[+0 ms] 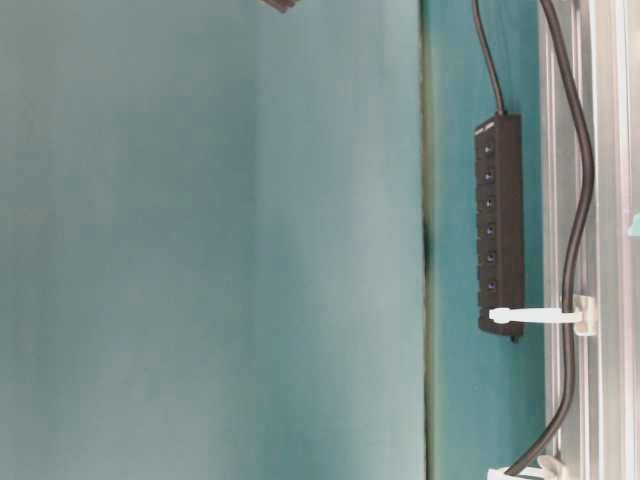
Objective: Pass the USB cable through three rings with both arms.
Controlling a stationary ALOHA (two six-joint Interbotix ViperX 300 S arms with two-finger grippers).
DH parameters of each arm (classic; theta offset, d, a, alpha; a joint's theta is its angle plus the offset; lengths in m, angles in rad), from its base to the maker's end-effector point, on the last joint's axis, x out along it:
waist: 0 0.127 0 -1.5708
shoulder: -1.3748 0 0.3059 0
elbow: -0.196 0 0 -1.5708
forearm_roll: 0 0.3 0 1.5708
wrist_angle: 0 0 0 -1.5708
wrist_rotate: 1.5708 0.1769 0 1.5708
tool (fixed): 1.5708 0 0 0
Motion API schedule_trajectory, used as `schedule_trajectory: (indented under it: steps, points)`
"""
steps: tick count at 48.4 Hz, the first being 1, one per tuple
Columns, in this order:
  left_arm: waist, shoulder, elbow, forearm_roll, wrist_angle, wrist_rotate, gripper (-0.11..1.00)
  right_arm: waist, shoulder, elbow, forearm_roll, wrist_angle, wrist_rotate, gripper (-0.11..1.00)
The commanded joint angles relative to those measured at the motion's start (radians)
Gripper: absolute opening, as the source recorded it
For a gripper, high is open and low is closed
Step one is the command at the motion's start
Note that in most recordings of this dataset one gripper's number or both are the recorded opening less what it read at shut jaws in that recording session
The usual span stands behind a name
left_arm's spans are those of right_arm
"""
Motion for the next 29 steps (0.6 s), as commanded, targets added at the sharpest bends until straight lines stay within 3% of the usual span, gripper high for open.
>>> schedule_trajectory:
  steps: [1,29]
  points:
    - [-0.002,-0.003,-0.026,0.002,-0.005,0.000,0.24,0.002,-0.018,-0.003,0.002,-0.003,0.009,0.67]
    - [-0.002,-0.003,-0.028,0.002,-0.005,0.000,0.24,0.002,-0.055,0.021,0.002,-0.005,0.009,0.67]
